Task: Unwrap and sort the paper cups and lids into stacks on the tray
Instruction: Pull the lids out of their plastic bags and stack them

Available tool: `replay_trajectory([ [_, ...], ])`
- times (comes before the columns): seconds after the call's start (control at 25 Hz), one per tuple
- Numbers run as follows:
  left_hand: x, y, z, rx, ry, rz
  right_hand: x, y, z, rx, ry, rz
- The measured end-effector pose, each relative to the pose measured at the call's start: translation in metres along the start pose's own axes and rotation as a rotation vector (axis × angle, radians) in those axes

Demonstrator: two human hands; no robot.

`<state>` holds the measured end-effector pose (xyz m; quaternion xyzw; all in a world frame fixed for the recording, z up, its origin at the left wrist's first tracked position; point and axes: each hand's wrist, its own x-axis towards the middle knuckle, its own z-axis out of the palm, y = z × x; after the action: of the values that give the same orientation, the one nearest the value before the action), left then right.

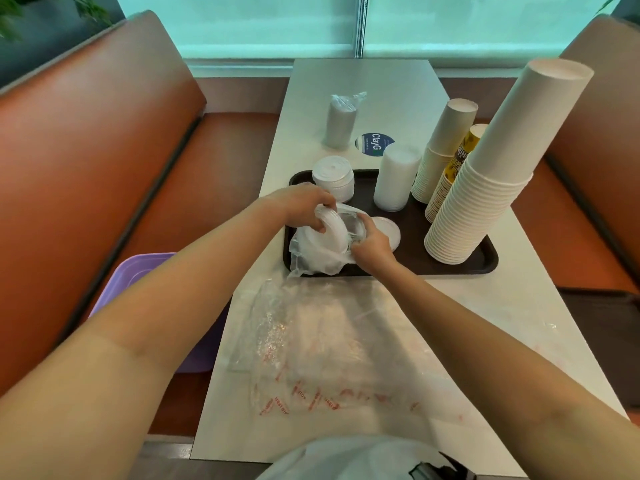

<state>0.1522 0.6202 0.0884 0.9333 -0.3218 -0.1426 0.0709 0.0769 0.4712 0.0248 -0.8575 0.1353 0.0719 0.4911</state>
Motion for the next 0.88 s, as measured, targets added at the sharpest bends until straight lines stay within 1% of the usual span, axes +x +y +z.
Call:
replay_trajectory([
  [0.12, -0.008, -0.001, -0.005, -0.252, 0.124, -0.043, 0.001, 0.003, -0.003, 0.052, -0.029, -0.013],
  [0.2, -0.014, -0.002, -0.006, -0.434, 0.208, -0.100, 0.002, 0.005, -0.002, 0.079, -0.003, -0.014],
  [0.24, -0.015, -0.002, -0.005, -0.513, 0.251, -0.129, 0.003, 0.007, -0.001, 0.087, 0.058, -0.032],
  [0.32, -0.016, 0.001, -0.005, -0.643, 0.340, -0.176, 0.002, 0.006, -0.006, 0.158, 0.261, -0.114],
  [0.36, -0.016, 0.004, -0.006, -0.705, 0.377, -0.193, 0.002, 0.002, -0.010, 0.243, 0.357, -0.169],
  [0.4, -0.016, 0.009, -0.006, -0.779, 0.399, -0.209, 0.000, -0.005, -0.016, 0.352, 0.396, -0.207],
  [0.44, -0.014, 0.014, -0.005, -0.859, 0.406, -0.226, -0.004, -0.015, -0.024, 0.476, 0.368, -0.217],
  [0.48, -0.012, 0.020, -0.005, -0.935, 0.401, -0.241, -0.006, -0.025, -0.032, 0.605, 0.278, -0.196],
  [0.6, -0.005, 0.034, -0.002, -1.106, 0.366, -0.272, -0.006, -0.041, -0.054, 0.961, -0.180, 0.061],
  [0.64, -0.002, 0.038, -0.001, -1.154, 0.348, -0.273, -0.003, -0.040, -0.061, 1.019, -0.307, 0.094],
  [0.68, 0.001, 0.041, 0.000, -1.173, 0.331, -0.276, 0.000, -0.036, -0.065, 1.056, -0.388, 0.096],
  [0.76, 0.005, 0.045, 0.002, -1.135, 0.315, -0.297, 0.004, -0.028, -0.068, 1.121, -0.450, 0.096],
  [0.88, 0.011, 0.050, 0.006, -1.063, 0.310, -0.312, 0.011, -0.016, -0.068, 1.243, -0.445, 0.118],
])
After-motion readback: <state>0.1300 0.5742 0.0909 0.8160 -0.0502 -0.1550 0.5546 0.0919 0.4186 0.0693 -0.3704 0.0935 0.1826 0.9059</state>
